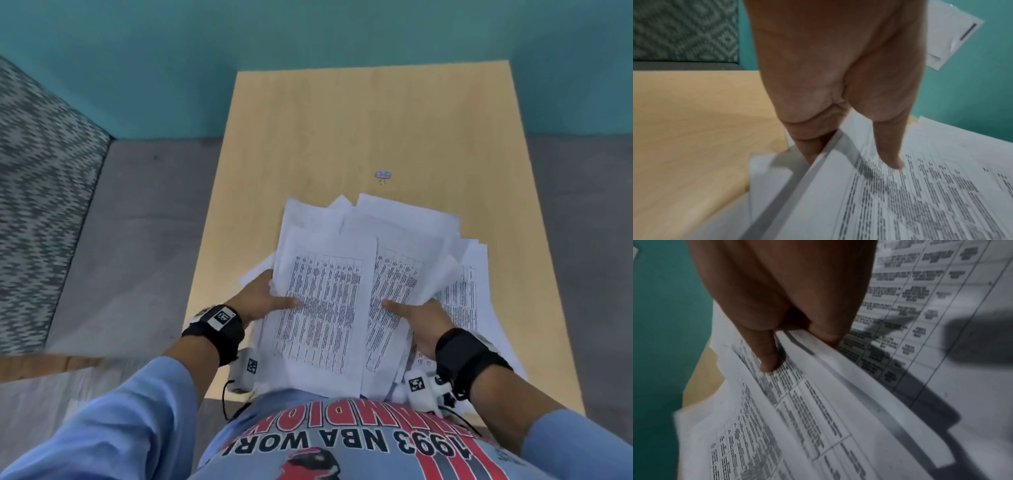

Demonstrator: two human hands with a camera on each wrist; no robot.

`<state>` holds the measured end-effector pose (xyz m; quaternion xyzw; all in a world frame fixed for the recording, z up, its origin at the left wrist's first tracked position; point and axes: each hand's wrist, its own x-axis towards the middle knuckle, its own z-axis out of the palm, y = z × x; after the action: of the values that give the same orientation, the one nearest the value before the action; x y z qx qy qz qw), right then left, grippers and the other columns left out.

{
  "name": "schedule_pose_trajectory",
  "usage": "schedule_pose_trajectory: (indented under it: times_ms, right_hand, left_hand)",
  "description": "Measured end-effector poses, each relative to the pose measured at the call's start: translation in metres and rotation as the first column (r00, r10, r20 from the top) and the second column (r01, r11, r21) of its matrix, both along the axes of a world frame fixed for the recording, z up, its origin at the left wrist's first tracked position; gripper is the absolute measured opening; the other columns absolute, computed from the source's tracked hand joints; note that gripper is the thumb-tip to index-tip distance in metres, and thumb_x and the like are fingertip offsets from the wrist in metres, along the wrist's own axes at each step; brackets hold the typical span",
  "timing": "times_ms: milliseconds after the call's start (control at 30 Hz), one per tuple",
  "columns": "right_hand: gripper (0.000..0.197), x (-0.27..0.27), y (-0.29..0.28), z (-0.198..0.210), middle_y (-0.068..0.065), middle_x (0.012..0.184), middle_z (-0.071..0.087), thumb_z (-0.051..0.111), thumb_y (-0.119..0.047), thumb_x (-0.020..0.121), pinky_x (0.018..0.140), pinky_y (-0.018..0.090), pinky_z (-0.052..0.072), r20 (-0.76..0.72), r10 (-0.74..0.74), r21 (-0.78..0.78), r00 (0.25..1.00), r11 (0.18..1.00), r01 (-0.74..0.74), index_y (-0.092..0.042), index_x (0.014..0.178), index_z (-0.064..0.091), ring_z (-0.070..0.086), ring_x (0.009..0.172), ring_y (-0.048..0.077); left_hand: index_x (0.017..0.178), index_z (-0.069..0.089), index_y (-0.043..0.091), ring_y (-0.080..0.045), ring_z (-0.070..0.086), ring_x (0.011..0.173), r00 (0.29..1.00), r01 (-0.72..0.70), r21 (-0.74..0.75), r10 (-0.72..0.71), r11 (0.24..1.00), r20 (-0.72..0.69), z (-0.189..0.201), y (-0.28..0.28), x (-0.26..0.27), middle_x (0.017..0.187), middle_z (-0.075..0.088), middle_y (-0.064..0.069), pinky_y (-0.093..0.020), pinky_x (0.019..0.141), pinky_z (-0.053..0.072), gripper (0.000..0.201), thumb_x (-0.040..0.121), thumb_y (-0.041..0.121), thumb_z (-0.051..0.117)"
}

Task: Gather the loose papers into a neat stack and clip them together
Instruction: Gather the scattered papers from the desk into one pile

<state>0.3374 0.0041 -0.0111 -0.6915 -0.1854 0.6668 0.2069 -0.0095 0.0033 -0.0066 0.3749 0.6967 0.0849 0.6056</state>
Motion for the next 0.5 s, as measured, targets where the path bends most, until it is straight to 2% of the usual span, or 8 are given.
schedule_pose_trajectory:
  times_ms: [100, 200, 267, 333, 367, 433, 467, 500]
  right_hand:
    - [0.114, 0.006, -0.002, -0.001, 0.019, 0.133, 0.065, 0.105, -0.047, 0.044, 0.102, 0.058, 0.053, 0.041, 0.046, 0.054, 0.998, 0.997, -0.048, -0.002, 0.135, 0.052, 0.060, 0.124, 0.038]
    - [0.089, 0.000, -0.001, 0.023, 0.007, 0.129, 0.064, 0.097, -0.037, 0.065, 0.104, 0.045, 0.049, 0.115, 0.033, 0.091, 0.993, 0.995, -0.044, -0.002, 0.134, 0.054, 0.058, 0.126, 0.030]
    - [0.092, 0.000, -0.003, 0.026, 0.002, 0.134, 0.058, 0.093, -0.039, 0.072, 0.109, 0.047, 0.044, 0.093, 0.014, 0.100, 0.996, 0.995, -0.023, -0.004, 0.144, 0.048, 0.053, 0.131, 0.028]
    - [0.109, -0.001, -0.007, 0.016, 0.006, 0.133, 0.063, 0.098, -0.051, 0.054, 0.109, 0.051, 0.048, 0.147, 0.010, 0.084, 0.989, 0.996, -0.022, -0.002, 0.139, 0.051, 0.057, 0.128, 0.033]
    - [0.110, -0.001, -0.010, 0.010, 0.012, 0.127, 0.066, 0.100, -0.051, 0.047, 0.105, 0.052, 0.052, 0.170, 0.018, 0.082, 0.985, 0.996, -0.033, 0.001, 0.132, 0.054, 0.061, 0.121, 0.035]
    - [0.087, -0.002, -0.014, 0.002, 0.015, 0.115, 0.069, 0.102, -0.038, 0.053, 0.092, 0.044, 0.057, 0.185, 0.050, 0.031, 0.981, 0.998, -0.057, 0.002, 0.117, 0.058, 0.064, 0.099, 0.030]
    - [0.071, -0.003, -0.016, 0.004, 0.014, 0.107, 0.068, 0.101, -0.029, 0.060, 0.085, 0.039, 0.056, 0.204, 0.066, 0.015, 0.977, 0.997, -0.071, 0.001, 0.109, 0.058, 0.062, 0.087, 0.025]
    - [0.060, -0.003, -0.019, 0.002, 0.011, 0.099, 0.066, 0.098, -0.023, 0.067, 0.081, 0.037, 0.054, 0.206, 0.072, 0.021, 0.976, 0.997, -0.078, -0.002, 0.104, 0.056, 0.059, 0.080, 0.021]
  left_hand:
    - [0.138, 0.056, 0.023, -0.028, 0.076, 0.112, 0.988, -0.144, -0.003, 0.144, 0.990, 0.051, -0.002, -0.002, 0.004, 0.126, 0.077, -0.004, -0.057, 0.095, 0.063, 0.064, 0.084, 0.024, 0.091]
    - [0.135, 0.065, 0.025, -0.025, 0.076, 0.115, 0.989, -0.031, -0.081, 0.043, 0.996, 0.143, 0.000, -0.007, 0.013, 0.126, 0.079, 0.001, -0.054, 0.101, 0.061, 0.051, 0.089, 0.024, 0.086]
    - [0.129, 0.071, 0.025, -0.025, 0.076, 0.117, 0.987, 0.017, -0.070, -0.005, 0.997, 0.161, 0.000, -0.007, 0.020, 0.125, 0.080, 0.001, -0.054, 0.106, 0.058, 0.041, 0.091, 0.026, 0.084]
    - [0.126, 0.074, 0.023, -0.028, 0.072, 0.119, 0.993, 0.112, 0.071, -0.109, 0.991, -0.034, -0.001, -0.004, 0.026, 0.129, 0.077, -0.002, -0.053, 0.109, 0.055, 0.035, 0.093, 0.034, 0.081]
    - [0.127, 0.074, 0.023, -0.030, 0.066, 0.126, 0.947, 0.250, 0.151, -0.209, 0.956, -0.244, -0.002, -0.001, 0.029, 0.138, 0.070, -0.004, -0.051, 0.112, 0.051, 0.039, 0.093, 0.041, 0.079]
    - [0.138, 0.069, 0.028, -0.036, 0.038, 0.149, 0.713, 0.540, 0.145, -0.358, 0.829, -0.603, -0.008, 0.004, 0.030, 0.164, 0.042, -0.004, -0.054, 0.120, 0.037, 0.058, 0.089, 0.058, 0.074]
    - [0.145, 0.063, 0.030, -0.037, 0.022, 0.157, 0.658, 0.574, 0.115, -0.373, 0.811, -0.654, -0.011, 0.006, 0.029, 0.173, 0.025, -0.003, -0.059, 0.124, 0.029, 0.067, 0.088, 0.063, 0.072]
    - [0.151, 0.057, 0.028, -0.038, 0.011, 0.162, 0.657, 0.564, 0.089, -0.381, 0.821, -0.651, -0.012, 0.008, 0.028, 0.177, 0.013, -0.003, -0.062, 0.126, 0.024, 0.075, 0.087, 0.065, 0.072]
